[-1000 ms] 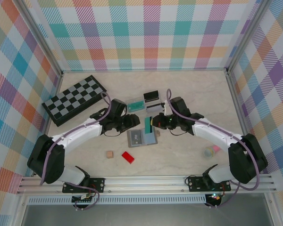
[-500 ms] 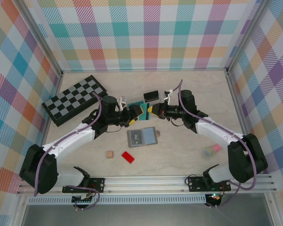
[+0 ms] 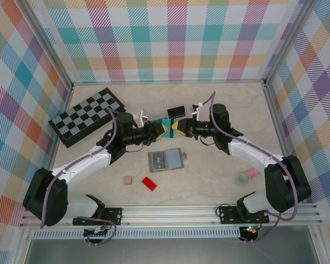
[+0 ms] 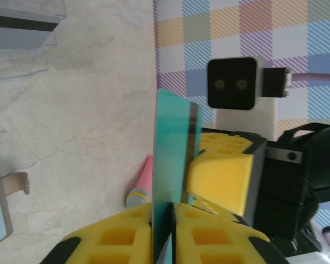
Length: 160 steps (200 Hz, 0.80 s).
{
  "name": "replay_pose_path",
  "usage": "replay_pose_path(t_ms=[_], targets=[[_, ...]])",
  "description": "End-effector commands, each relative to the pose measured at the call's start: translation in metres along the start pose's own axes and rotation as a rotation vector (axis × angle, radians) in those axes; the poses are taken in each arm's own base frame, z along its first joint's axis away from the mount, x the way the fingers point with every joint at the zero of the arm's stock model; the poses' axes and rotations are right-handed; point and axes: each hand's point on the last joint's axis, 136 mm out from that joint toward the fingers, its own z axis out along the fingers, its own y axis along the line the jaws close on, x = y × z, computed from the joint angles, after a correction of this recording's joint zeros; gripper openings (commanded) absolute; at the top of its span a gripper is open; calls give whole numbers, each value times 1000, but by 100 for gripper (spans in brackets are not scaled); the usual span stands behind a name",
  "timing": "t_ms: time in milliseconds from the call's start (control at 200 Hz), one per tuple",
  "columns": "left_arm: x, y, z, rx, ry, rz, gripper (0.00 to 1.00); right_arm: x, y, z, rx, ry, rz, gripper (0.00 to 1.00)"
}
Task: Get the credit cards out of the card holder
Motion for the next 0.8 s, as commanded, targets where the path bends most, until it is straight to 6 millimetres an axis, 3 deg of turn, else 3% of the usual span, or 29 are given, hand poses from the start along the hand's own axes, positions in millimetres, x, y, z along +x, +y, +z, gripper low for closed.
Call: replay_pose_path(t_ms=[0, 75, 180, 235, 305, 370, 465, 650, 795], targets=[[-2, -20, -11, 55, -17, 58, 2, 3, 1, -6, 11, 4, -25, 7], [-3, -16, -14, 8, -28, 81, 0, 2, -4, -10, 63, -1, -36, 20], [-7, -3, -20, -112, -44, 148, 0, -1, -19, -19, 180, -39, -71, 49], [-10, 8, -24, -204, -52, 195, 0, -4, -30, -27, 242, -53, -79, 70], [-17, 22, -33, -340, -69, 263, 0, -11, -44, -38, 278, -56, -54, 84], [-23, 38, -43, -472, -70, 325, 0, -16, -55, -47, 298, -57, -44, 90], [-33, 42, -46, -549, -57, 447, 0, -23, -75, -61, 386, -78, -62, 100], [-49, 29, -35, -586, 11, 686, 0, -29, -92, -78, 522, -98, -155, 100], [-53, 22, -20, -584, 117, 940, 0, -24, -106, -81, 552, -106, -155, 100]])
